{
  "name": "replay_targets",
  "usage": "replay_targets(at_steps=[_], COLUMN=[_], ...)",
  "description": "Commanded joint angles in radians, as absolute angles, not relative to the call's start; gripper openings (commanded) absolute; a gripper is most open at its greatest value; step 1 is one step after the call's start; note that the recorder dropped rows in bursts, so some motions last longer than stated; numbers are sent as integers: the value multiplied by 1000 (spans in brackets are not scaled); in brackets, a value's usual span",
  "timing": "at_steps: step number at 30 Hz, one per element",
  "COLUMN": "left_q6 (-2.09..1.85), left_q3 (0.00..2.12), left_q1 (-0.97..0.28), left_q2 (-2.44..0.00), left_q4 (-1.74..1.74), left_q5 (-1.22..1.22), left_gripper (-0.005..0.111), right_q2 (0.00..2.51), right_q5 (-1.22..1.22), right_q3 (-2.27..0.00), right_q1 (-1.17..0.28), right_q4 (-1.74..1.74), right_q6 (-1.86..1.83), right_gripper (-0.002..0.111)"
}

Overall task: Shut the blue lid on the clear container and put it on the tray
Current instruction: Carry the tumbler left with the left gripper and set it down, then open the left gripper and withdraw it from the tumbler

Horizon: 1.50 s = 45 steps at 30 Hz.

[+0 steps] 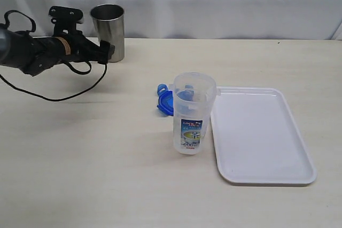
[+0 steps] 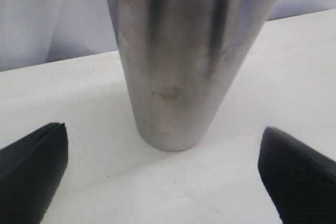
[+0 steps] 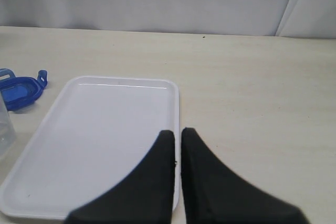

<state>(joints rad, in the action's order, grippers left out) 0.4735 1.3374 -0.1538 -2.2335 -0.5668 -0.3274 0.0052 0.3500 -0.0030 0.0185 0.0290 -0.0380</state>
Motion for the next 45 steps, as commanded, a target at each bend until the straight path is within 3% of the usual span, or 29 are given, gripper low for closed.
replay_targets(at_steps=[1, 9, 16, 25, 35, 40, 45], left_q6=[459, 395, 385, 344, 445, 434, 148], left_q3=[1266, 1166, 1166, 1166, 1178, 1248, 1320], left_q1=[-140, -135, -135, -139, -153, -153, -153], left_q2=[-2152, -1965, -1824, -1681, -1658, -1662, -1679], left_q4=[-565, -565, -567, -584, -568, -377, -34], left_q5=[-350, -318, -65, 58, 384, 559, 699], left_gripper=[92, 92, 92, 92, 92, 92, 92], right_q2=[0, 0, 0, 0, 0, 0, 0], right_q5=[345, 345, 345, 345, 345, 345, 345], right_q3=[0, 0, 0, 0, 0, 0, 0], right_q1=[21, 21, 21, 21, 21, 21, 21], right_q4=[30, 30, 30, 30, 30, 30, 30], right_q6=[-37, -37, -37, -37, -37, -37, -37], right_gripper=[5, 5, 5, 5, 5, 5, 5])
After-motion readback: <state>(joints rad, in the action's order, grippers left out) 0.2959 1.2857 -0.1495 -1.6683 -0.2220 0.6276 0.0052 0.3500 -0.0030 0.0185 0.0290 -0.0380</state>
